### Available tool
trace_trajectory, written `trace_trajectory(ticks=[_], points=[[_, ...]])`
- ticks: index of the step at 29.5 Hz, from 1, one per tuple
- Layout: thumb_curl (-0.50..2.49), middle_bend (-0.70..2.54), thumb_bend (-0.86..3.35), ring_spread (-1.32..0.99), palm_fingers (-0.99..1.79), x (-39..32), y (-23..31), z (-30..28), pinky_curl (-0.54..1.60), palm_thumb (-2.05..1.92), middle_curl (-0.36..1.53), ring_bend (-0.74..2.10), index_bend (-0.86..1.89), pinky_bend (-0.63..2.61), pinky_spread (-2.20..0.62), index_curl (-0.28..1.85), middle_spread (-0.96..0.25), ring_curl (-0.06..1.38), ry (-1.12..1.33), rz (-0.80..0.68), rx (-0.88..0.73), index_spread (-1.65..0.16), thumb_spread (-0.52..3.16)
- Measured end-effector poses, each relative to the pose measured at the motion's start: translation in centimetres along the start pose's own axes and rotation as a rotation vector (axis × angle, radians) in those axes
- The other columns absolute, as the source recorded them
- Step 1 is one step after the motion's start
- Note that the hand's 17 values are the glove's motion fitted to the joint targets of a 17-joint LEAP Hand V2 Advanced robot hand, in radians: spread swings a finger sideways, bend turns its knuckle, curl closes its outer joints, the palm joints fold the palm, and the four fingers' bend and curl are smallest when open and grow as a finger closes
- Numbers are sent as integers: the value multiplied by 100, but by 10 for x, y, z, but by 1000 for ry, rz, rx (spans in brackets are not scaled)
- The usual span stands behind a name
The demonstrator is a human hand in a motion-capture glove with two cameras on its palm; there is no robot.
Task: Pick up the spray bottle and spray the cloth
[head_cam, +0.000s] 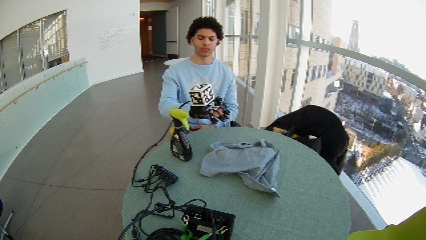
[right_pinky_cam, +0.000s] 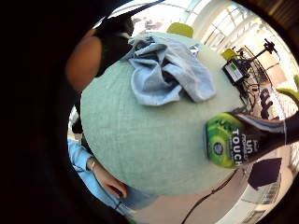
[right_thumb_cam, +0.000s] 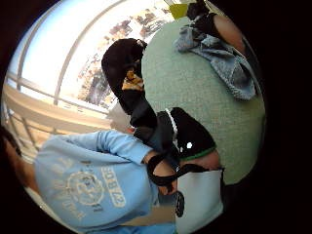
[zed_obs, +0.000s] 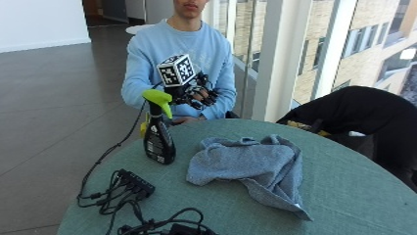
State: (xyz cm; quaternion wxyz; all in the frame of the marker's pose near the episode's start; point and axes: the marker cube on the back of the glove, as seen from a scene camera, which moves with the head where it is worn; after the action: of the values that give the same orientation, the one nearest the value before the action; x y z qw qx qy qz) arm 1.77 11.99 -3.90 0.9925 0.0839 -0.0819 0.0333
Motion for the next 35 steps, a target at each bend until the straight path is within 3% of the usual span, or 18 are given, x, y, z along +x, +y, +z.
trace_trajectory(ticks=[18, 25, 35], points=[[25, 29, -3, 0, 60, 84, 102, -50, 30, 50, 35, 21, 15, 20, 23, 29, -9, 27, -355, 315, 301, -40, 107], [26, 27, -3, 0, 61, 140, 108, -45, 31, 49, 36, 22, 14, 19, 23, 29, -9, 28, -373, 480, 417, -40, 104], [27, 26, -3, 1, 59, 199, 68, -24, 33, 50, 37, 25, 11, 21, 23, 27, -7, 30, -579, 601, 356, -38, 100]])
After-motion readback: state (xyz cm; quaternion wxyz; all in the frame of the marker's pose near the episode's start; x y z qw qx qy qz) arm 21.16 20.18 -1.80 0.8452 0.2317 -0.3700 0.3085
